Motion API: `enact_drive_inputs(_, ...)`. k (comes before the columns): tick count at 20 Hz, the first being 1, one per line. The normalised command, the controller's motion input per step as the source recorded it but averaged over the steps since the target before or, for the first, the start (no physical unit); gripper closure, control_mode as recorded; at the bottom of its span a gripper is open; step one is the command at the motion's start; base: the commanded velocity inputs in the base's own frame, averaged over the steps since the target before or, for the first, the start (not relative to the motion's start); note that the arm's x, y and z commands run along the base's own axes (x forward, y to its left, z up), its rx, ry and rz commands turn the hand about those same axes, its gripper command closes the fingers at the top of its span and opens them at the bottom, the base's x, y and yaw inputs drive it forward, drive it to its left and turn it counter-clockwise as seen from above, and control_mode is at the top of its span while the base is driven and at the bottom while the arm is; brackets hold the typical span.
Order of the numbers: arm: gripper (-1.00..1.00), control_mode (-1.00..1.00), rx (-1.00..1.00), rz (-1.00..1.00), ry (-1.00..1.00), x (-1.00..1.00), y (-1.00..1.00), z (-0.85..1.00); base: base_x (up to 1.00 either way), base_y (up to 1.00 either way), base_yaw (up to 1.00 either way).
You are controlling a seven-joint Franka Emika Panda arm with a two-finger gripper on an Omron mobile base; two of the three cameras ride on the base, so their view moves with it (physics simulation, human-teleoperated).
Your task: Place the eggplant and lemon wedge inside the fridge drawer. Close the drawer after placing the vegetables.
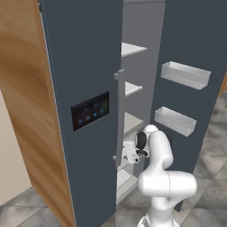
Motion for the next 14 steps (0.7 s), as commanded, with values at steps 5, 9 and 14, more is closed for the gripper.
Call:
enact_drive_inputs(5, -1.00, -1.00, 0.00, -0.13, 0.00, -0.58, -0.49, 0.13, 0.00, 0.00, 0.00)
enact_drive_inputs(9, -1.00, -1.00, 0.00, -0.15, 0.00, -0.64, -0.47, 0.07, 0.00, 0.00, 0.00)
enact_drive_inputs(14, -1.00, -1.00, 0.00, -0.17, 0.00, -0.90, 0.02, 0.34, 0.00, 0.00, 0.00)
